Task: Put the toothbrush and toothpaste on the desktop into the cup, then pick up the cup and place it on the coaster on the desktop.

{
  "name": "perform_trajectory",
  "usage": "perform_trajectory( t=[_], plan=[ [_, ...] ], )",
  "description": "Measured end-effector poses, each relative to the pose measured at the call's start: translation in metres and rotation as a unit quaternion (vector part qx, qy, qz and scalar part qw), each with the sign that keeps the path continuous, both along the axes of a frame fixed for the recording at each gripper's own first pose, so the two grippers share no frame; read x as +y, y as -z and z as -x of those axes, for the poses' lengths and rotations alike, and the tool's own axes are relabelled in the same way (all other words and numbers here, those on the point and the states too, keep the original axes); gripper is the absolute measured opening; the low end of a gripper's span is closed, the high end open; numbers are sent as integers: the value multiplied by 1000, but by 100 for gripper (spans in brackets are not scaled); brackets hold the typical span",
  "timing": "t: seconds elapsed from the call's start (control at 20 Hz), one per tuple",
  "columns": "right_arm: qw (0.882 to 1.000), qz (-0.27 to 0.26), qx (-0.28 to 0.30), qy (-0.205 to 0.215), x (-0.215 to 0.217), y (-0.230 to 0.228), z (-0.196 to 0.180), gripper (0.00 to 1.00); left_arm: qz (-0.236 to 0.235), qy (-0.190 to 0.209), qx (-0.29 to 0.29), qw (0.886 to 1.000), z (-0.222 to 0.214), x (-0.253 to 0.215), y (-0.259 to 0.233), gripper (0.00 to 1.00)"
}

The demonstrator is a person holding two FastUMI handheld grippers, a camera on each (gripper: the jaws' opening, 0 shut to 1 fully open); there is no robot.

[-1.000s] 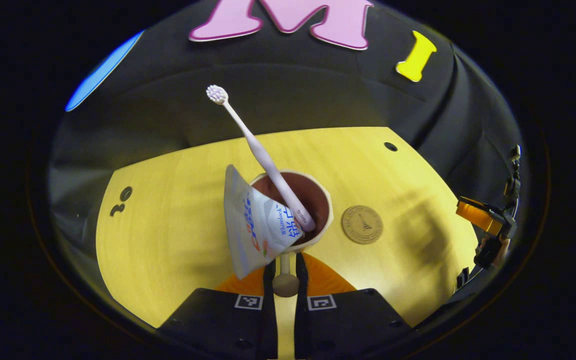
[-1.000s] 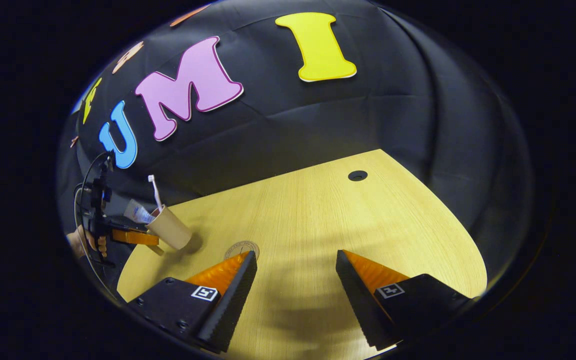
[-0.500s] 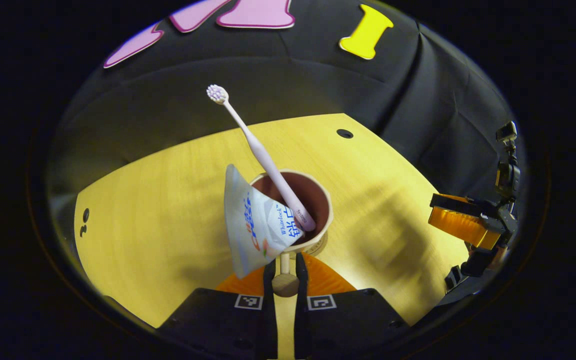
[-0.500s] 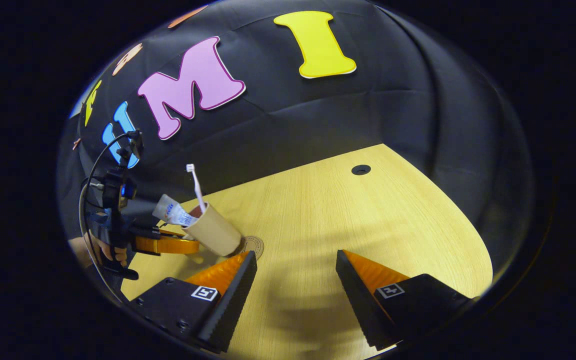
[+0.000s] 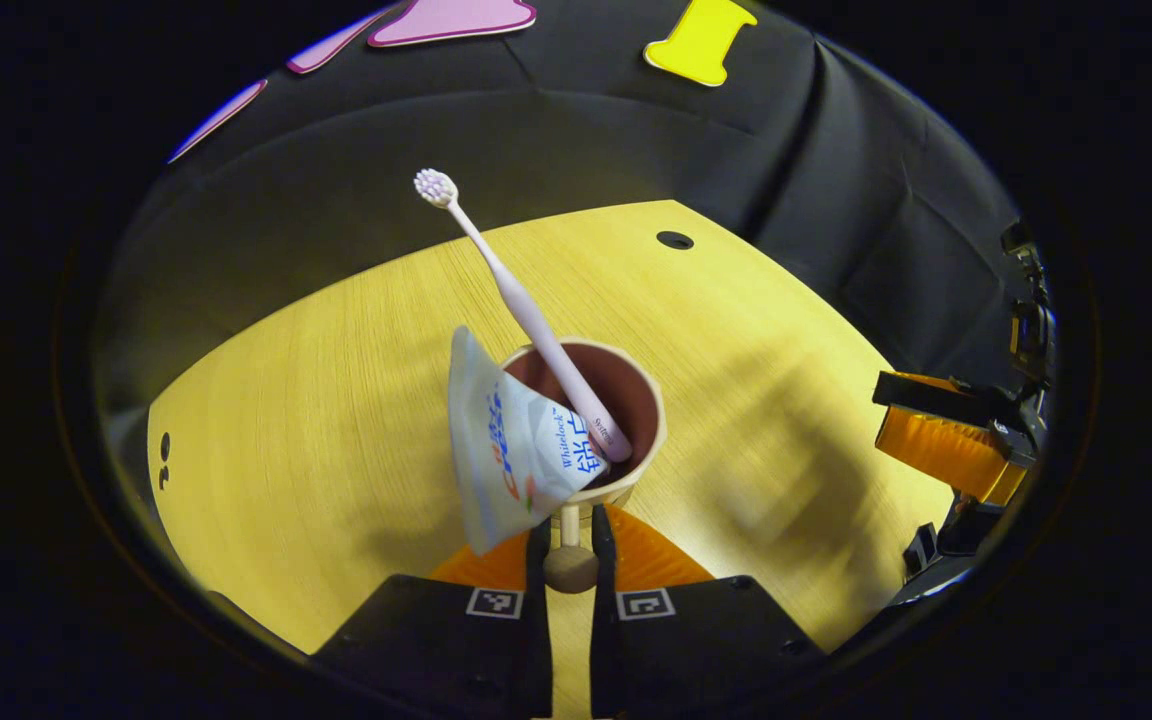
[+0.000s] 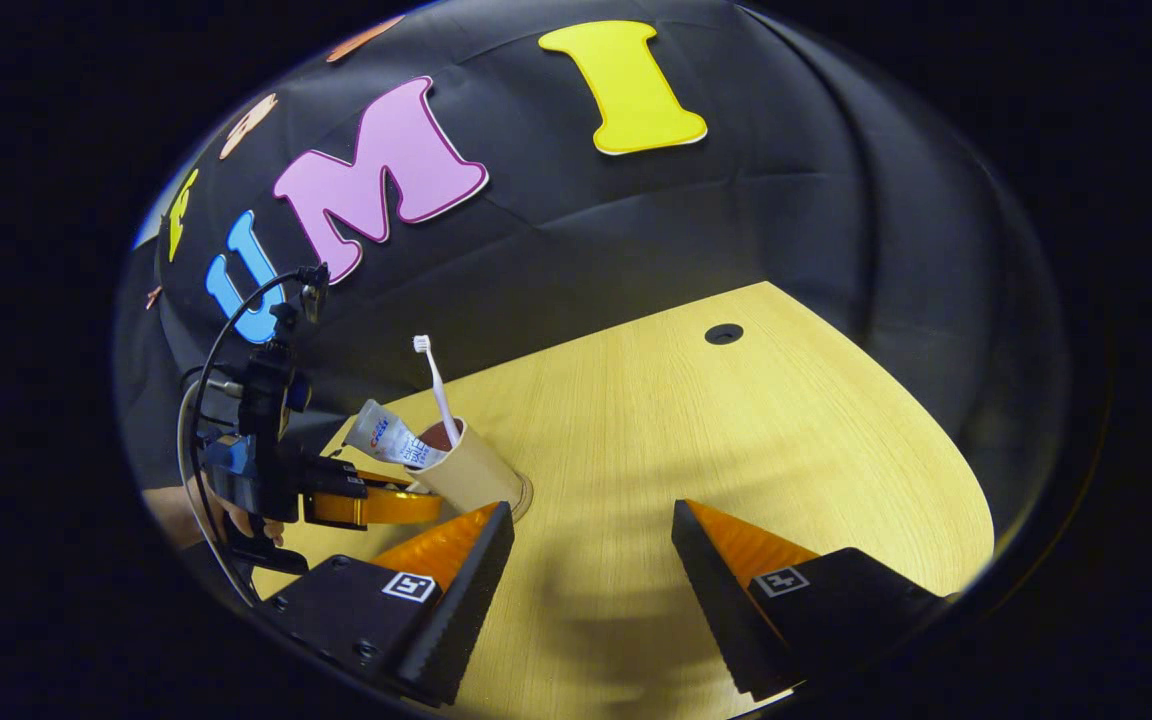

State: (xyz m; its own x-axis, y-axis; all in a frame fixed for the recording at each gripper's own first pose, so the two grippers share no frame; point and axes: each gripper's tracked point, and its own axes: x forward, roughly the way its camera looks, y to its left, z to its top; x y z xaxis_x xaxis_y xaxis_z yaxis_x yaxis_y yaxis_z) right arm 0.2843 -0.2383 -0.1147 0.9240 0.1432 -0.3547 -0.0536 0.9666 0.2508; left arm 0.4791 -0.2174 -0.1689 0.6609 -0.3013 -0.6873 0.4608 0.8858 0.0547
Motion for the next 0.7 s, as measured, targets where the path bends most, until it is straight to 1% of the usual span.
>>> perform_trajectory(
  t=[0.1,0.25,0.3,0.35,0.4,0.45,0.55,0.6,0.65,0.7],
  plan=[
    [1000,-2,-3,1,-1,-1,0,98,0,2,-3,1000,1,0,-1,23],
    [1000,0,-5,5,-6,-1,5,98,18,-4,-29,999,5,3,-19,31],
    [1000,-2,-6,7,-5,-3,5,98,26,-7,-37,999,11,5,-27,32],
    [1000,-5,-9,8,-5,-6,6,98,37,-13,-46,998,16,11,-34,49],
    [1000,-10,-13,7,-3,-10,8,98,55,-18,-54,997,24,13,-42,55],
    [1000,-15,-20,5,-1,-16,11,98,77,-27,-67,994,32,17,-51,71],
    [999,-9,-31,7,2,-26,17,98,114,-47,-107,987,56,31,-76,90],
    [999,-1,-38,10,2,-31,20,98,121,-60,-131,982,65,41,-85,100],
    [999,8,-45,13,2,-38,23,98,124,-73,-153,978,80,54,-97,97],
    [998,15,-52,19,2,-44,28,98,125,-91,-174,972,92,68,-102,98]
  ],
)
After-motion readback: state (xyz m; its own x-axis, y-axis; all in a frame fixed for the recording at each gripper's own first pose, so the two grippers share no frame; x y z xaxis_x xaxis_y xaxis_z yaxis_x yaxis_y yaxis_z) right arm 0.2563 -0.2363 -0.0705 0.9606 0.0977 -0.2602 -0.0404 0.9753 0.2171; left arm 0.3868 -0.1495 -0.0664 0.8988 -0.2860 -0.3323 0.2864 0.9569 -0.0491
